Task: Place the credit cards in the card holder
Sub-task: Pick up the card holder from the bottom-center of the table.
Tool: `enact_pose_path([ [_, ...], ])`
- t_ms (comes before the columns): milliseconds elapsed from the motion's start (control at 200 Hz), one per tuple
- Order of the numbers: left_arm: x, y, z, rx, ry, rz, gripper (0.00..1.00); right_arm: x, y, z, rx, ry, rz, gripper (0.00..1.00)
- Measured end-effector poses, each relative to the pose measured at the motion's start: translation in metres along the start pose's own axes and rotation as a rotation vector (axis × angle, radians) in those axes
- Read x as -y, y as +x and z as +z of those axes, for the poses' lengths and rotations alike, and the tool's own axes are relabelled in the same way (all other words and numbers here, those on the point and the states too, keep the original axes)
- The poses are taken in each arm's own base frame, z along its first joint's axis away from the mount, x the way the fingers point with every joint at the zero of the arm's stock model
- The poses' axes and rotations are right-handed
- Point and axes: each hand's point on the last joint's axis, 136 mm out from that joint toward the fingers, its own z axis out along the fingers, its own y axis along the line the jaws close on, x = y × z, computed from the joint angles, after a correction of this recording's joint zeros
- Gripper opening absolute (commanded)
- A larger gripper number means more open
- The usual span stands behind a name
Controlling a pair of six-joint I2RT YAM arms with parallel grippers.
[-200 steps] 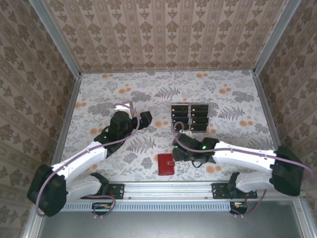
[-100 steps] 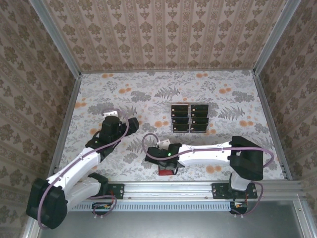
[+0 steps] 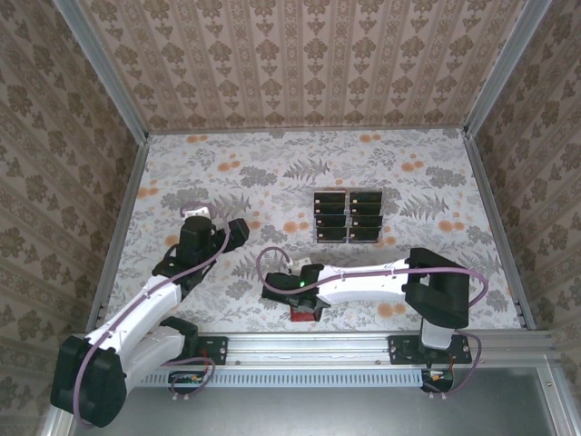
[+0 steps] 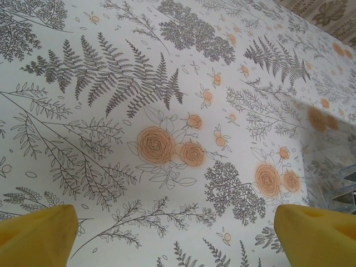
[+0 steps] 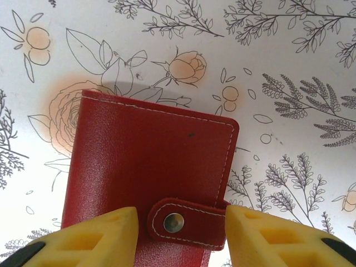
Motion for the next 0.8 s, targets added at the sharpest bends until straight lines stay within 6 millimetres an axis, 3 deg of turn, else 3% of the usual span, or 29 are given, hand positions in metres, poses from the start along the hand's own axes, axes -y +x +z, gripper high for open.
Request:
enact_pose_path([
  [345,0.000,0.001,0.000,-0.005,0.004,-0.001,1.00,0.002,0.003,0.006,-0.007,0.018,0.004,0.30],
  [620,0.001,0.002,0.000,-0.010,0.010,0.000,1.00,0.009,0.006,0.009,0.001,0.022,0.021,0.00],
  [800,0.003,0.005,0.001,-0.026,0.020,0.000,1.00,0.018,0.003,0.006,0.014,0.006,0.043,0.00],
])
